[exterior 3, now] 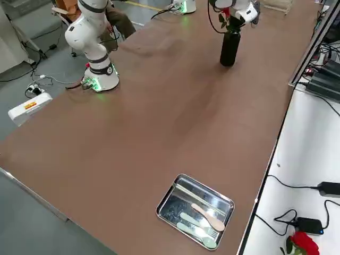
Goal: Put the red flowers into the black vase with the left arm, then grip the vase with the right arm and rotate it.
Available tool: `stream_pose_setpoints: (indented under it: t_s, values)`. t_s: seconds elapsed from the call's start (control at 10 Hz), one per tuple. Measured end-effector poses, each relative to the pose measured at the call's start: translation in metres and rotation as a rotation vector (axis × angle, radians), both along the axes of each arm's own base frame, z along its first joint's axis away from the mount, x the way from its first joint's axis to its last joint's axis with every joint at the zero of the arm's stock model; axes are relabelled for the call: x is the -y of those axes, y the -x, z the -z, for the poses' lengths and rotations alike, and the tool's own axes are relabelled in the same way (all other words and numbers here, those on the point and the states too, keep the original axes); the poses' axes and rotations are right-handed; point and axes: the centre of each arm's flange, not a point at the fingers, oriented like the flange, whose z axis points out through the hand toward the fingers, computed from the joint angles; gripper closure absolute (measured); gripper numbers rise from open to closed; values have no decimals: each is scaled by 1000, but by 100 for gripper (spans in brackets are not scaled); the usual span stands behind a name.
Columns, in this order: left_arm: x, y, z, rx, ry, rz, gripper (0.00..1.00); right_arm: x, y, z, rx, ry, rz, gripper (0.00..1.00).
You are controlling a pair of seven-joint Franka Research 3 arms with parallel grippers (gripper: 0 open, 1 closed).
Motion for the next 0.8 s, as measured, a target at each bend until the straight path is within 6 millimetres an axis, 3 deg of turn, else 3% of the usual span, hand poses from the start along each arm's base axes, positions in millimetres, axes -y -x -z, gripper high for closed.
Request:
stream_pose_setpoints:
  t_s: [0.2, 0.3, 0.6, 0.8]
  values:
    - [-77, -10, -24, -136, 41, 39, 0, -21, 1, 7, 35, 53, -5, 0]
    - [-108, -12, -25, -219, 75, 64, 0, -23, -1, 13, 35, 60, -6, 0]
    - [-169, -21, -10, -373, 187, 122, 0, -22, -5, 26, 22, 66, -2, 0]
    - [-205, -17, 5, -521, 222, 187, 0, -23, -5, 30, 16, 67, 0, 0]
